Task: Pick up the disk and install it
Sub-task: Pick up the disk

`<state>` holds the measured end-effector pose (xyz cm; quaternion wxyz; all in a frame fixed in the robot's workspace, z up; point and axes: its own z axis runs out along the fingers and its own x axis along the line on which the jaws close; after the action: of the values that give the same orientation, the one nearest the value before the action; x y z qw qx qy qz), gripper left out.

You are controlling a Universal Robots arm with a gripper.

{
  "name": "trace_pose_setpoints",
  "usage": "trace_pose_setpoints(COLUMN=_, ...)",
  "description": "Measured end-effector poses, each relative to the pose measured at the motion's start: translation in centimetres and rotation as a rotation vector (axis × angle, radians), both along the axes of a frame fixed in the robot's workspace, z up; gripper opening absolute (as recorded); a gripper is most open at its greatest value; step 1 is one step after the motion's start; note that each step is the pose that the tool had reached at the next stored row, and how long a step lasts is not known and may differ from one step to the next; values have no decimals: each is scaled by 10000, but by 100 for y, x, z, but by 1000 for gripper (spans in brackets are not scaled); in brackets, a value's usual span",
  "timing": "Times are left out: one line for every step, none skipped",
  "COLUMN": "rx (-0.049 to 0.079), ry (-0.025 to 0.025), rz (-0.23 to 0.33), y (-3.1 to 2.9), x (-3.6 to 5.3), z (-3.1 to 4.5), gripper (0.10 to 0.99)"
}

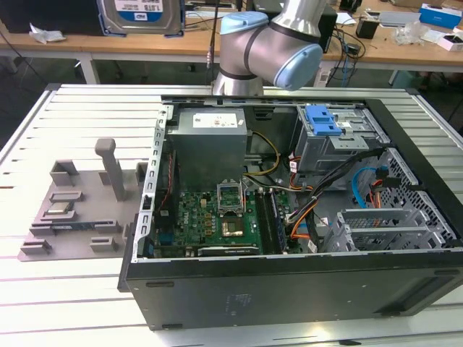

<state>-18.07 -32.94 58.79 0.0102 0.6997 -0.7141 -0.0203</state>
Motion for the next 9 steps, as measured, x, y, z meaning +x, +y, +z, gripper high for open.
trace_pose_setpoints(rx=0, ry=0, rz=-1, y=0, x=45, z=0, gripper=361)
trace_pose_setpoints(rx=0, ry=0, rz=-1, y=0, x=78, z=-1, gripper=361)
trace_pose_setpoints(rx=0, ry=0, rz=1, y=0, x=119, z=-1, gripper=361)
trace_pose_setpoints(rx=0, ry=0, rz=0, y=0, x=151, z=-1, gripper=361)
trace_pose_setpoints(rx=0, ry=0, rz=-1, y=0, x=204, z=-2, gripper=361)
trace_pose_setpoints(rx=0, ry=0, rz=-1, y=0, x=252, z=-2, gripper=361)
trace_pose_setpoints(rx=0, ry=0, rz=1, y=0, x=286, z=-3, gripper=361)
trace_pose_setpoints(rx=-1, ry=0, rz=-1, y=0, x=329, z=-3, gripper=361)
trace_pose_setpoints(rx=0, ry=0, rz=-1, y=0, x=361, z=-3, gripper=361)
